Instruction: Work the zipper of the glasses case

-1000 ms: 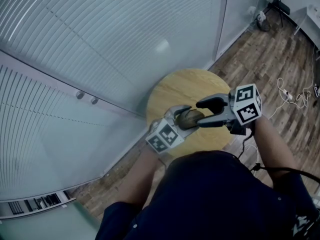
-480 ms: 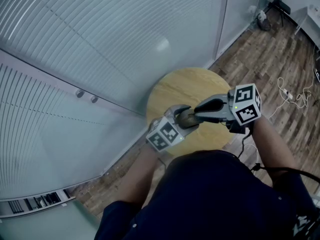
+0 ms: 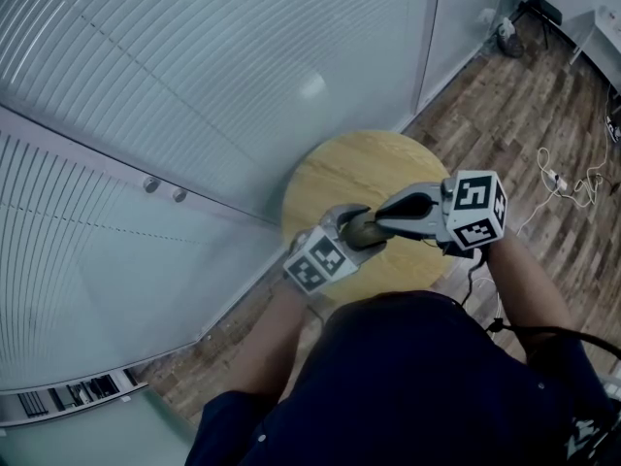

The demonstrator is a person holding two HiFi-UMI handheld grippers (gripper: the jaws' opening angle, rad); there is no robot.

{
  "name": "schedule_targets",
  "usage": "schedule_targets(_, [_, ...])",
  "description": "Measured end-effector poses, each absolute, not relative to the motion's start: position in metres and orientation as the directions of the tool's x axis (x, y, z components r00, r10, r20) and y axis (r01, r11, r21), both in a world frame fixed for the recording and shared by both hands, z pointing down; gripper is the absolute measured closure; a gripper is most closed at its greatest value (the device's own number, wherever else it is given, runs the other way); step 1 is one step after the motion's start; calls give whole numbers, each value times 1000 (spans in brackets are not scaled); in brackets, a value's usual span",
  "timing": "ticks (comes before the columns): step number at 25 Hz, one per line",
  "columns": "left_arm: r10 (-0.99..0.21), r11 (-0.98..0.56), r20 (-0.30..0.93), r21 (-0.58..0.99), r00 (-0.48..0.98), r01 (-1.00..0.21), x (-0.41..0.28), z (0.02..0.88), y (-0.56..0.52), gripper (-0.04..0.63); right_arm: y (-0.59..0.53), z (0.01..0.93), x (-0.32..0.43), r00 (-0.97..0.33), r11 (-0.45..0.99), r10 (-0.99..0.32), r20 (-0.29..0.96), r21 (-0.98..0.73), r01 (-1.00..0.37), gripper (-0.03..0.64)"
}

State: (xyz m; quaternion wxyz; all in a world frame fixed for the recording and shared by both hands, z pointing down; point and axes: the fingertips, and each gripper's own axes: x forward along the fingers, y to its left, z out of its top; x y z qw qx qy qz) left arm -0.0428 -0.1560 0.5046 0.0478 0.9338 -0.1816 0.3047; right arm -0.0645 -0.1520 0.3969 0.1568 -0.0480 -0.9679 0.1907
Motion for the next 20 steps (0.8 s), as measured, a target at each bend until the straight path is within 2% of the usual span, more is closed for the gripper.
schedule_targets(2, [-314, -928, 585, -24, 748, -371, -43, 504, -158, 287, -150, 397, -65, -944, 924, 171, 282, -378, 55, 569])
schedule_targets(4, [-320, -926, 584, -27, 746, -376, -45, 503, -159, 287, -145, 395, -66, -946, 917, 196, 258, -391, 83, 447])
schedule_targets(5, [-321, -926, 583, -29, 747, -375, -46, 501, -159, 287, -145, 394, -66, -950, 917, 193, 245, -391, 86, 437])
schedule_targets(7, [-319, -928, 579, -30, 751, -371, -45, 498, -158, 287, -148, 392, -65, -960, 923, 164, 226, -379, 68, 535])
schedule_targets(10, [-315, -930, 573, -28, 756, -366, -44, 494, -157, 287, -151, 387, -63, -969, 928, 138, 205, -368, 54, 577])
schedule_targets(14, [-305, -936, 576, -34, 759, -350, -44, 491, -153, 288, -149, 383, -61, -970, 930, 142, 197, -363, 63, 601])
schedule_targets(20, [-287, -933, 576, 13, 765, -360, -43, 500, -153, 288, -149, 377, -58, -981, 947, 113, 159, -317, 57, 604])
